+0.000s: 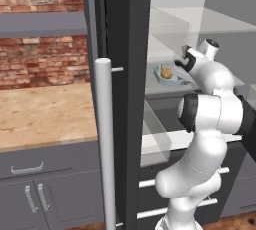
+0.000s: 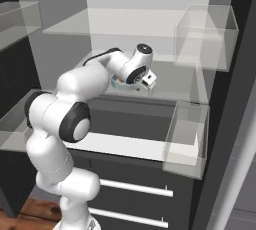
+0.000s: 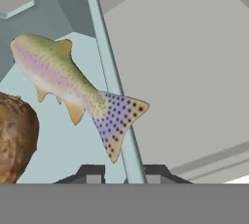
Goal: Place the tupperware containing the fish and onion meal in the microwave. Close the microwave door and press the start button to reheat the meal.
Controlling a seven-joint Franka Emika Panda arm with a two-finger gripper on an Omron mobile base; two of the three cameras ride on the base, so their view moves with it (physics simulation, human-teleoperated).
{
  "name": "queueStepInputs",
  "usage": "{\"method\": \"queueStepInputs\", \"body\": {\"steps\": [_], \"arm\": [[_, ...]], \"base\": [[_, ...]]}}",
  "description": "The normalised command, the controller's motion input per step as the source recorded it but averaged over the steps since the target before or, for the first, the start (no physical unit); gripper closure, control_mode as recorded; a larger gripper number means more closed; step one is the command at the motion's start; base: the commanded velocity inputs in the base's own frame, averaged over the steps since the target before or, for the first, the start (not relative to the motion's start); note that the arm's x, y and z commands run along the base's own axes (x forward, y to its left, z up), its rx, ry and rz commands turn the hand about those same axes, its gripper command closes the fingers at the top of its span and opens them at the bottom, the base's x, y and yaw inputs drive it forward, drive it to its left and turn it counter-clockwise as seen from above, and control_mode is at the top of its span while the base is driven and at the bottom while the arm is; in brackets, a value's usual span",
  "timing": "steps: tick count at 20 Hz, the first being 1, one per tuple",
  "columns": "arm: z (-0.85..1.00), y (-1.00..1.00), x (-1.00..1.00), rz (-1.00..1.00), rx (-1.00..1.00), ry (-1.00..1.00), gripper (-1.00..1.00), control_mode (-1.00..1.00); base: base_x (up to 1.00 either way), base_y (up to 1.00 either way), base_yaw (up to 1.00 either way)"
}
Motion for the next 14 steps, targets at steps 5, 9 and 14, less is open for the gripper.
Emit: {"method": "queueStepInputs", "body": {"steps": [5,9,14], "arm": [[-0.16,-0.06,-1.0,-0.07,0.0,-0.18,1.0,-1.0],[-0.02,0.0,-1.0,-0.06,0.0,-0.13,1.0,-1.0],[0.11,0.0,-1.0,0.0,0.0,-0.07,1.0,-1.0]], "base": [[0.0,0.0,0.0],[0.0,0.0,0.0],[0.0,0.0,0.0]]}}
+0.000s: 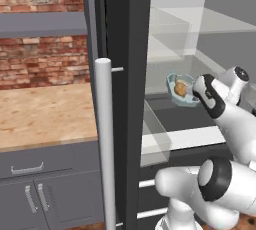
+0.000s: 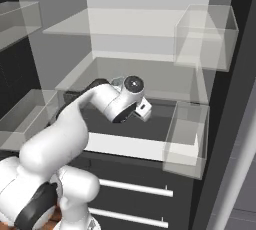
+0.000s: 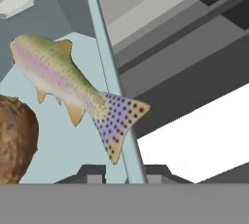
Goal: Place the tupperware containing the fish and onion meal in the microwave. Close the microwave door and press the start button to reheat the meal.
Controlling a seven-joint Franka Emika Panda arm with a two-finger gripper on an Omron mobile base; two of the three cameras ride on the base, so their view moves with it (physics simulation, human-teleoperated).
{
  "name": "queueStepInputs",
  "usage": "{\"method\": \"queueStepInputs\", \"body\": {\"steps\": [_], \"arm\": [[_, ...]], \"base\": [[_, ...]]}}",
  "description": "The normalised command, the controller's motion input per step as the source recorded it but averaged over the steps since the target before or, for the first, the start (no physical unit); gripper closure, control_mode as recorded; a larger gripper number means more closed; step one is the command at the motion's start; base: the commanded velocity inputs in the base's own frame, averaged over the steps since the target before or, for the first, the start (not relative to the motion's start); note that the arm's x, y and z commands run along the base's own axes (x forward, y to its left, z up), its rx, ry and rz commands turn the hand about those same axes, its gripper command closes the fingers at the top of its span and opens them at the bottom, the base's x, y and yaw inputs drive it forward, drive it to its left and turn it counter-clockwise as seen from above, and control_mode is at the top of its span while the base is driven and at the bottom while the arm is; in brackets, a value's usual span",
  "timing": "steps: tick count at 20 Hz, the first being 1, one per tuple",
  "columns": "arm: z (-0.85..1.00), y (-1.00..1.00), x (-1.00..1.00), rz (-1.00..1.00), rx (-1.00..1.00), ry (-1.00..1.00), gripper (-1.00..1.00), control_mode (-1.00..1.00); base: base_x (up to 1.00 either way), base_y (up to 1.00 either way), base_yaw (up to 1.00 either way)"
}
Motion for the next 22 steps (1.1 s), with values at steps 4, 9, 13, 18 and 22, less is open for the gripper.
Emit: {"method": "queueStepInputs", "body": {"steps": [4,9,13,18,22], "arm": [[0.42,0.0,-1.0,0.04,0.0,-0.03,1.0,-1.0],[0.57,0.01,-1.0,0.08,0.0,0.0,1.0,-1.0],[0.32,0.06,-1.0,0.09,0.0,0.0,1.0,-1.0],[0.18,0.02,-0.93,0.01,0.0,-0.04,1.0,-1.0],[0.18,0.02,-0.48,0.0,0.0,-0.01,1.0,-1.0]], "base": [[0.0,0.0,0.0],[0.0,0.0,0.0],[0.0,0.0,0.0],[0.0,0.0,0.0],[0.0,0.0,0.0]]}}
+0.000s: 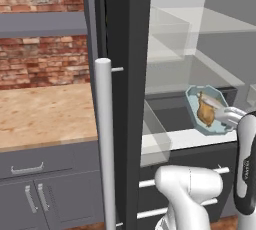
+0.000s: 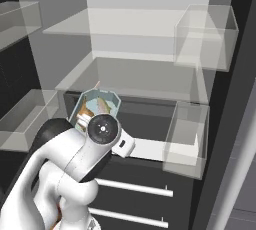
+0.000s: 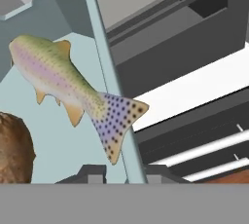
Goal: Place the tupperware containing the fish and onion meal in the microwave. Close the microwave door and press the start button to reheat the meal.
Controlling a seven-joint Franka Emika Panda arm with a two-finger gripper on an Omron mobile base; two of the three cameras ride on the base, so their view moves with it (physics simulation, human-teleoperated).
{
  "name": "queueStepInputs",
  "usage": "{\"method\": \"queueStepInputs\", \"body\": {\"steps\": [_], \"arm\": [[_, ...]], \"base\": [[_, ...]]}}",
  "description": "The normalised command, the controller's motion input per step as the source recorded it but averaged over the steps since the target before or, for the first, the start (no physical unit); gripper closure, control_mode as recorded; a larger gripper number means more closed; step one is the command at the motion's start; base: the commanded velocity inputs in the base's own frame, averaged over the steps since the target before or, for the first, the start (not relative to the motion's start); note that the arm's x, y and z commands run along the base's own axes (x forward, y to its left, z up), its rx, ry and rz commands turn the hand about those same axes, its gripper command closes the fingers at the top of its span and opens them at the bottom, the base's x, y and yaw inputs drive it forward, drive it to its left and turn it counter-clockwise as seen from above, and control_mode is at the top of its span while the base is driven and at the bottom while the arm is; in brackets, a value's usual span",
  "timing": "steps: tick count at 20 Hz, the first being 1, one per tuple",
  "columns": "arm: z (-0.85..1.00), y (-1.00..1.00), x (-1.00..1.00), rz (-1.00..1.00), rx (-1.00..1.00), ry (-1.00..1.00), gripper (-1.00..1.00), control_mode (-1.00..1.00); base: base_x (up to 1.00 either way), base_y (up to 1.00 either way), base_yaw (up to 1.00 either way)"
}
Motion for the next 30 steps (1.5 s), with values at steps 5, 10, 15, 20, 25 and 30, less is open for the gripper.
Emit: {"method": "queueStepInputs", "body": {"steps": [5,10,15,20,25,30], "arm": [[0.25,0.18,-0.05,0.0,-0.01,0.0,1.0,-1.0],[0.07,0.08,0.04,0.0,0.0,0.04,1.0,-1.0],[0.0,0.0,0.06,0.0,0.0,0.02,1.0,1.0],[0.0,0.0,0.0,0.0,0.0,0.0,1.0,1.0],[0.0,0.0,0.0,0.0,0.0,0.0,1.0,1.0],[0.0,0.0,0.0,0.0,0.0,0.0,1.0,1.0]], "base": [[0.0,0.0,0.0],[0.0,0.0,0.0],[0.03,0.0,0.0],[-0.29,0.04,0.0],[-0.75,0.02,0.03],[-0.73,0.15,0.02]]}}
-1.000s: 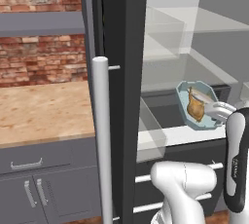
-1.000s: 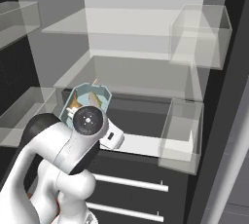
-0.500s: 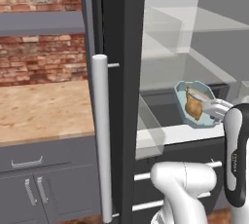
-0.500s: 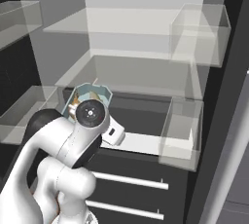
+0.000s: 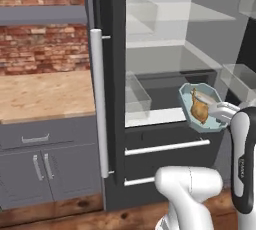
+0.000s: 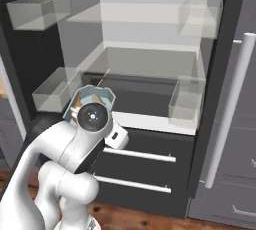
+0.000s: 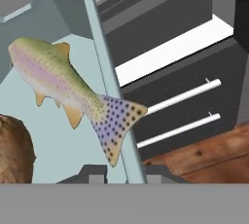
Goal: Place the tupperware containing the fish and onion meal in the microwave. Close the microwave door and press the start button to reheat the meal.
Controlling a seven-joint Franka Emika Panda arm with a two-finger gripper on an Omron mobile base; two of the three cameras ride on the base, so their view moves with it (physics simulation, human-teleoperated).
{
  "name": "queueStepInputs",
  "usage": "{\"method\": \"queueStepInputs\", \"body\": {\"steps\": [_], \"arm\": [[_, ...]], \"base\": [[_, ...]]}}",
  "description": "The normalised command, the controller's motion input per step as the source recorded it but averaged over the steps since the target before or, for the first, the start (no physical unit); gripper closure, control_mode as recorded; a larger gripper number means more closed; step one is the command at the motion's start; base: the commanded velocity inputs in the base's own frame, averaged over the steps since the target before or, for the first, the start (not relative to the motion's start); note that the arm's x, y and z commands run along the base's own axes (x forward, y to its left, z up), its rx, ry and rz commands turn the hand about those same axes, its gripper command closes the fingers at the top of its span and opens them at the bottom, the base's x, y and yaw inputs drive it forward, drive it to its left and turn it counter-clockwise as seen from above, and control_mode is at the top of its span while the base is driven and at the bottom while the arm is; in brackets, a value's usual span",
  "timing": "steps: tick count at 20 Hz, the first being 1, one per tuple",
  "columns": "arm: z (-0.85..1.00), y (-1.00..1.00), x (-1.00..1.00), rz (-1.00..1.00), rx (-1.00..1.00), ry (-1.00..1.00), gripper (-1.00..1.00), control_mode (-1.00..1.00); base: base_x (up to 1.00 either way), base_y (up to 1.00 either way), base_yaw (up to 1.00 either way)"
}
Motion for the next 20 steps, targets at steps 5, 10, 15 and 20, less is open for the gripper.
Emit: {"method": "queueStepInputs", "body": {"steps": [5,10,15,20], "arm": [[0.0,0.0,0.0,0.0,0.0,0.0,1.0,1.0],[0.0,0.0,0.0,0.0,0.0,0.0,1.0,1.0],[0.0,0.0,0.0,0.0,0.0,0.0,1.0,1.0],[0.0,0.0,0.0,0.0,0.0,0.0,1.0,1.0]], "base": [[-0.72,0.11,0.03],[-0.64,0.09,0.03],[-0.45,0.08,0.0],[-0.31,0.17,0.02]]}}
